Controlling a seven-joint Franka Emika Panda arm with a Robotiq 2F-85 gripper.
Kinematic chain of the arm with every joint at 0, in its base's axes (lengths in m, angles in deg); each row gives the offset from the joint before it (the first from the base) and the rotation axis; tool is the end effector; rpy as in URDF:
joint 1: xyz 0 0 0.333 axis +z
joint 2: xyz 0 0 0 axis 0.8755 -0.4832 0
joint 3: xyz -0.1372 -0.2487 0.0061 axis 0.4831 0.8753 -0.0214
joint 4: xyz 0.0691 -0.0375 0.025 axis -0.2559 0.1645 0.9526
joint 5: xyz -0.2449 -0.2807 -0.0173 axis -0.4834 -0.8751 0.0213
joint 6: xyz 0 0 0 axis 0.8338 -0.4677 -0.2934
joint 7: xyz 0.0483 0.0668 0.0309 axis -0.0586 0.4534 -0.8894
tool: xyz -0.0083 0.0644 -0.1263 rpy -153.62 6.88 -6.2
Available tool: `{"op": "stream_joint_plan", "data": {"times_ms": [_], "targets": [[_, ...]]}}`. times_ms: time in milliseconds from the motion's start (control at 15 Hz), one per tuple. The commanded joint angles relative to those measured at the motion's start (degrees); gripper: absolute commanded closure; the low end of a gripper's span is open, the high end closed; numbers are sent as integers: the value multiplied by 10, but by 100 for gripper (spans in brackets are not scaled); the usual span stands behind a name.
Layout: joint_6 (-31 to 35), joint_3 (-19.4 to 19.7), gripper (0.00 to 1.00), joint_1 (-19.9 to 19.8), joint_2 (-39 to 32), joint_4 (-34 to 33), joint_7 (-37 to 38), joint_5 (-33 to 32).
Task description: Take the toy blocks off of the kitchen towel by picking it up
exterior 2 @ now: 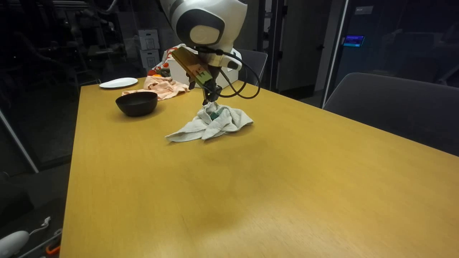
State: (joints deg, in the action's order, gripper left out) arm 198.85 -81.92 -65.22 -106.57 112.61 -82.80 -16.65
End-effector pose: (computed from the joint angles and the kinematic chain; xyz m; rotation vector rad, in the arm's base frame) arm 0.5889 0.0844 0.2774 -2.5887 0.0786 -0.0983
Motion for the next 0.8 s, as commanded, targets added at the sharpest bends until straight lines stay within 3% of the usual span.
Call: {"op": "stream_joint_plan", "data": {"times_ms": [0, 133, 333, 733], "targets": [[-62, 14, 0, 16, 4, -11, 17, -25], [-22, 11, 0, 32, 0, -5, -1, -44], [65, 15, 0, 72, -14, 4, 37, -140], [185, 69, 0, 140, -46, 19, 178, -393]]}}
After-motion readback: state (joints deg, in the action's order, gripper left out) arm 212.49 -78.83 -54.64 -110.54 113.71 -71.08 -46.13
